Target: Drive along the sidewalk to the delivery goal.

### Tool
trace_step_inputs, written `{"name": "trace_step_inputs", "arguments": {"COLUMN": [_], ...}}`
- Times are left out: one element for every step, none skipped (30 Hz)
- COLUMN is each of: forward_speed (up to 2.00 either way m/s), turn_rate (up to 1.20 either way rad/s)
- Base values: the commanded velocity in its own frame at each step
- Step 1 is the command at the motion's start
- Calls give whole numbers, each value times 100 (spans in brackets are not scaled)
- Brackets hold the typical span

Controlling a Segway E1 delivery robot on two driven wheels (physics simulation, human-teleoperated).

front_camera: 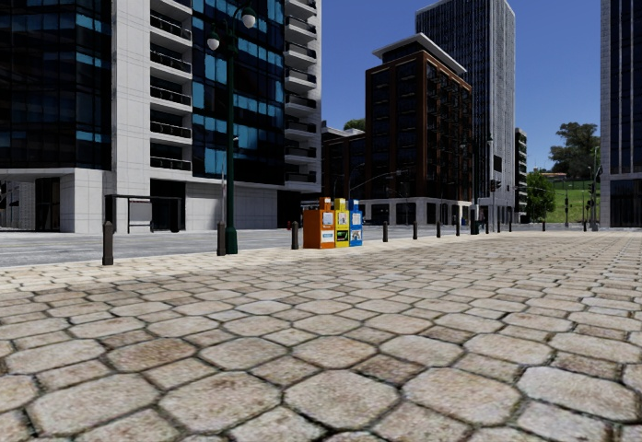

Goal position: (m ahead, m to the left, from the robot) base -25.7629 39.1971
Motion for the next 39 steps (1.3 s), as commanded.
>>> {"name": "trace_step_inputs", "arguments": {"forward_speed": [0, 0, 0, 0, 0, 0, 0, 0, 0, 0, 0, 0, 0, 0, 0, 0, 0, 0, 0, 0, 0, 0, 0, 0, 0, 0, 0, 0, 0, 0, 0, 0, 0, 0, 0, 0, 0, 0, 0], "turn_rate": [0, 0, 0, 0, 0, 0, 0, 0, 0, 0, 0, 0, 0, 0, 0, 0, 0, 0, 0, 0, 0, 0, 0, 0, 0, 0, 0, 0, 0, 0, 8, 22, 35, 42, 42, 44, 44, 45, 45]}}
